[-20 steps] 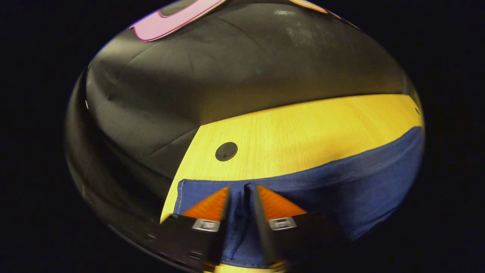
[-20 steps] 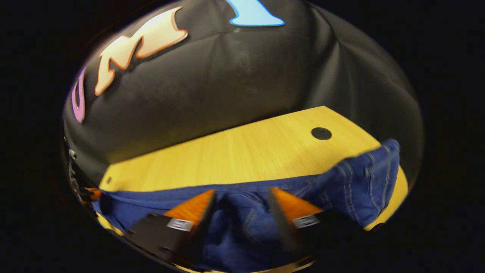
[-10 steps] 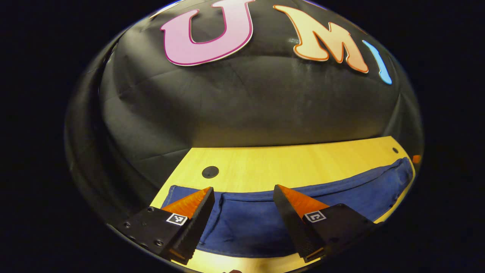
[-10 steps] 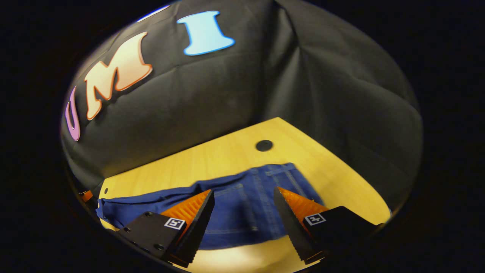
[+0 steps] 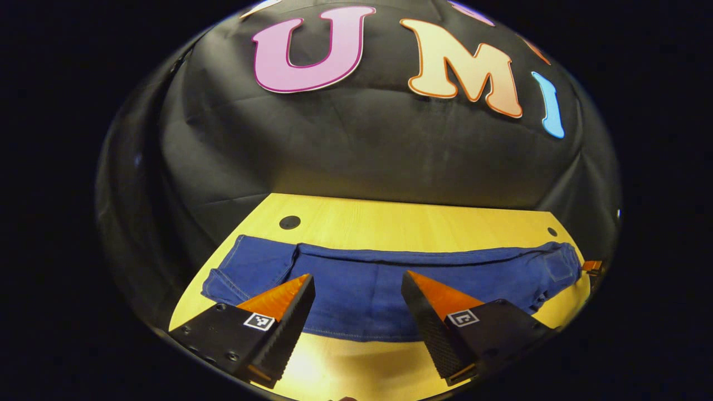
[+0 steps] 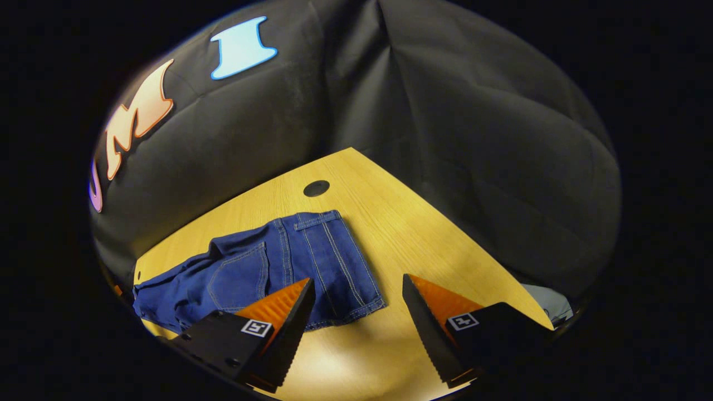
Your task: Grasp the waist and the cuffs of the jeans and fold them to make the two legs overlap; first hold the waist and fold one-third of the jeans toward the cuffs, then hold the cuffs and fold the remaining one-third in the same direction to finish folding.
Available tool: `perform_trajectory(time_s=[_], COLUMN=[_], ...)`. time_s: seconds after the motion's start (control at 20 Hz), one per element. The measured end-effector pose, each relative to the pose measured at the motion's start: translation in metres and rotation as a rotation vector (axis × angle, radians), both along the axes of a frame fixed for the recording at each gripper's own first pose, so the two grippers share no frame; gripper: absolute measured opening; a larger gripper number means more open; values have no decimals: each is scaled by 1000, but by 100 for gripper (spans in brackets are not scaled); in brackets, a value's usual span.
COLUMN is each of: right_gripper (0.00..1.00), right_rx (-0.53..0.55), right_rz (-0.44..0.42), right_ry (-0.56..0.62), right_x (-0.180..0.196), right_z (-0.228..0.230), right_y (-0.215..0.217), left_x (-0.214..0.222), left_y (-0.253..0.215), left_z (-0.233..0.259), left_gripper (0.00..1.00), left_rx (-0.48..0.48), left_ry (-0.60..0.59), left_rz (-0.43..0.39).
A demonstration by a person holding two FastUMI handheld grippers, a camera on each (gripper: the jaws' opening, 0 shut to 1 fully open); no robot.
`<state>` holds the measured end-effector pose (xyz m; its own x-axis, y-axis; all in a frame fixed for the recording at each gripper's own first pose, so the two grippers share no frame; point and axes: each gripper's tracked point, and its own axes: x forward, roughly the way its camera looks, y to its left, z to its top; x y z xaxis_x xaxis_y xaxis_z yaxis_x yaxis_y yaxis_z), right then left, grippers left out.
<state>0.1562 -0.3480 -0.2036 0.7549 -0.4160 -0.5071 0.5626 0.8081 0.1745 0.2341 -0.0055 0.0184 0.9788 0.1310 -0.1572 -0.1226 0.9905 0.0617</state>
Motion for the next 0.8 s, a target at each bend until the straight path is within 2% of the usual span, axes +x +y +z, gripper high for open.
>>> perform_trajectory(time_s=[0.05, 0.15, 0.2, 0.3, 0.4, 0.45, 0.65, 0.75, 0.8], right_gripper=[98, 98, 94, 98, 94, 98, 96, 85, 71], right_rx=[14, 32, 27, 4, 4, -5, -33, -21, -17], right_rz=[12, 44, 59, 81, 103, 109, 135, 151, 152], right_ry=[4, 20, 31, 38, 41, 32, 30, 8, -7], right_x=[0, 3, 4, 8, 8, 8, 10, 13, 15], right_z=[-5, -14, -17, -21, -24, -23, -28, -28, -28], right_y=[1, 7, 9, 11, 13, 12, 15, 22, 24], left_x=[-7, -20, -26, -38, -50, -53, -73, -82, -84], left_y=[-5, -11, -12, -13, -11, -12, -11, -11, -11], left_z=[0, -2, -4, -5, -10, -5, -1, 1, 2], left_gripper=[96, 96, 100, 96, 96, 96, 96, 96, 96], left_rx=[-5, -7, -4, 0, 9, 9, -3, -5, 0], left_ry=[-3, -9, -7, -2, -10, -16, -37, -46, -47], left_rz=[3, 11, 20, 40, 69, 80, 114, 127, 133])
